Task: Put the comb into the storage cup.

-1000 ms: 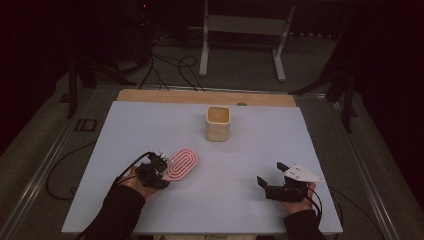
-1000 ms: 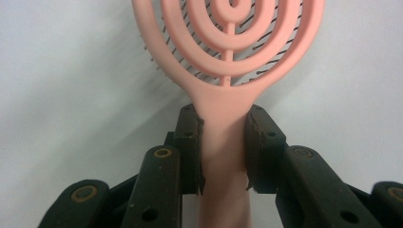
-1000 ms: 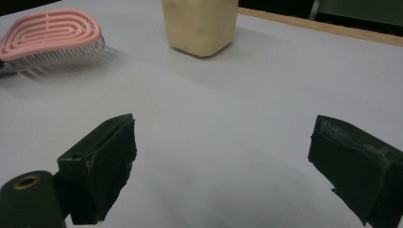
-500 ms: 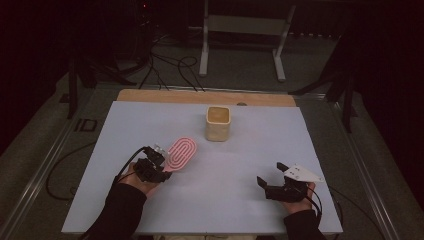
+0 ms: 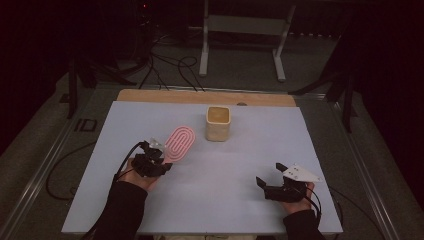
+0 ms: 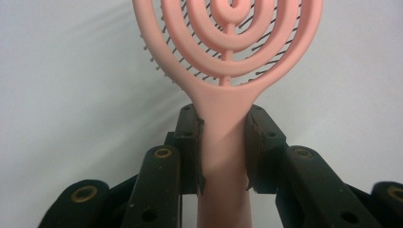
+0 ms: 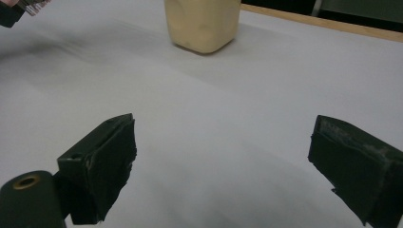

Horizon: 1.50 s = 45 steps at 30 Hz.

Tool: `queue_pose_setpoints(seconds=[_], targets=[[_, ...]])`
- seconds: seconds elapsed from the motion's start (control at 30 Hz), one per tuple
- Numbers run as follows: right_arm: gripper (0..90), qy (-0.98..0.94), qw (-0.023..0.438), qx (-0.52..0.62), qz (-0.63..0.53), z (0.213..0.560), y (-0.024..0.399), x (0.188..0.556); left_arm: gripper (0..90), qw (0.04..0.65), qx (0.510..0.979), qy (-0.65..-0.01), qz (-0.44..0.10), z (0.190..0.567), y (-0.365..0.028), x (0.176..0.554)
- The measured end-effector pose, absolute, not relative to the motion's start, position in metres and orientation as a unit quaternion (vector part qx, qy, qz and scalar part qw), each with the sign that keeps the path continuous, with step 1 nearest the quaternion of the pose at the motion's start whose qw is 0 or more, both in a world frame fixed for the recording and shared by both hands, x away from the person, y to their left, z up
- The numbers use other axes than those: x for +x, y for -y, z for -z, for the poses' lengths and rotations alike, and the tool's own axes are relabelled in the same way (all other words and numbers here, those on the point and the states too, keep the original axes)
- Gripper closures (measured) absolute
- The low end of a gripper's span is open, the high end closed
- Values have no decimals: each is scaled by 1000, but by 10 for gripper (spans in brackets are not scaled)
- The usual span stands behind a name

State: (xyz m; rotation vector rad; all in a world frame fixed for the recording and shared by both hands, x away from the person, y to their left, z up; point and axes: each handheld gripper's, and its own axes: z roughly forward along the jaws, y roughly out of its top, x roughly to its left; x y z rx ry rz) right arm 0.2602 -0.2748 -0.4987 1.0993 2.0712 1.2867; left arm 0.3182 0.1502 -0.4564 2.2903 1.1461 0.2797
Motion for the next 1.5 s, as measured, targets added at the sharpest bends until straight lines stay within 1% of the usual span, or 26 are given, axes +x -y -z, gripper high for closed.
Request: queue_pose_setpoints(seconds=[0.13,0.43,0.6,0.87,1.2,1.5], targets=[[86,-755,230,400,-467,499,274,260,709,278,856,-422,-109,454,-146,319],[85,-758,226,399,-464,501,272,261,709,297,851,-416,-116,446,-142,324],[86,-759,224,400,-462,502,271,262,709,329,847,-395,-135,442,-140,322],[79,-753,212,408,-471,501,271,264,709,353,841,-379,-155,443,-138,315],[78,-750,202,403,-484,496,265,264,708,352,851,-353,-165,445,-130,311],[78,-728,190,412,-515,481,266,270,709,364,853,-334,-169,444,-124,308]])
